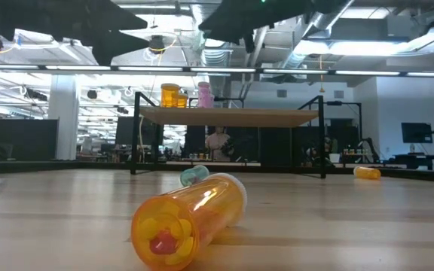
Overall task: Pick and place medicine bottles onto shelf by color
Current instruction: Put the top small blue pill bottle on the shelf
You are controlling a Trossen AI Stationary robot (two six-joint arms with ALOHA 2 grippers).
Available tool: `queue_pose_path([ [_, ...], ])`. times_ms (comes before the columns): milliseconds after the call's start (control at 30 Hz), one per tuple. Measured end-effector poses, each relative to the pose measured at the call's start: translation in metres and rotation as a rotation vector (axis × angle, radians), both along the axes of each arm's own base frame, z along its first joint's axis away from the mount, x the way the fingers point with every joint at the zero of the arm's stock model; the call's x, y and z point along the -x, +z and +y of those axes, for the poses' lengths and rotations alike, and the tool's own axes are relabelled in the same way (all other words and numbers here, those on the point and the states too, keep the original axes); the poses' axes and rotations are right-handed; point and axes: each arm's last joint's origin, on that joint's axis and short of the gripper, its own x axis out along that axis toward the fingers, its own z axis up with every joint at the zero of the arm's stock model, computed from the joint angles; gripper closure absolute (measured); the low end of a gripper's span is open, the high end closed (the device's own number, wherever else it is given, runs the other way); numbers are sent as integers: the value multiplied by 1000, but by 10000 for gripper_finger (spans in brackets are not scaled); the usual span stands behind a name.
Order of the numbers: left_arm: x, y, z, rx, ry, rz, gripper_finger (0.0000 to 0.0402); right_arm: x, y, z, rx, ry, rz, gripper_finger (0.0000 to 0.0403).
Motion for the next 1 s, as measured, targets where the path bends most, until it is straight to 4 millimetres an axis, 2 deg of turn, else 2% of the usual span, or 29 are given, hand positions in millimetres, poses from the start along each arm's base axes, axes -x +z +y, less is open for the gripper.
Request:
queue_pose_path([
  [167,0,0,0,0,-1,3,149,7,11,-31,2,-85,46,255],
  [267,0,0,0,2,-3,2,149,14,8,-52,26,-138,86,255],
  [467,0,-1,0,3,-9,10,149,31,3,-88,-37,-249,119,255],
  [633,0,-1,0,4,-8,9,149,37,-3,-98,-58,-277,169,255],
  [800,0,0,0,17,-8,-2,149,37,-21,-103,-84,-288,251,255],
  [1000,0,-2,0,20,-8,14,149,49,-38,-105,-78,-311,207,255],
])
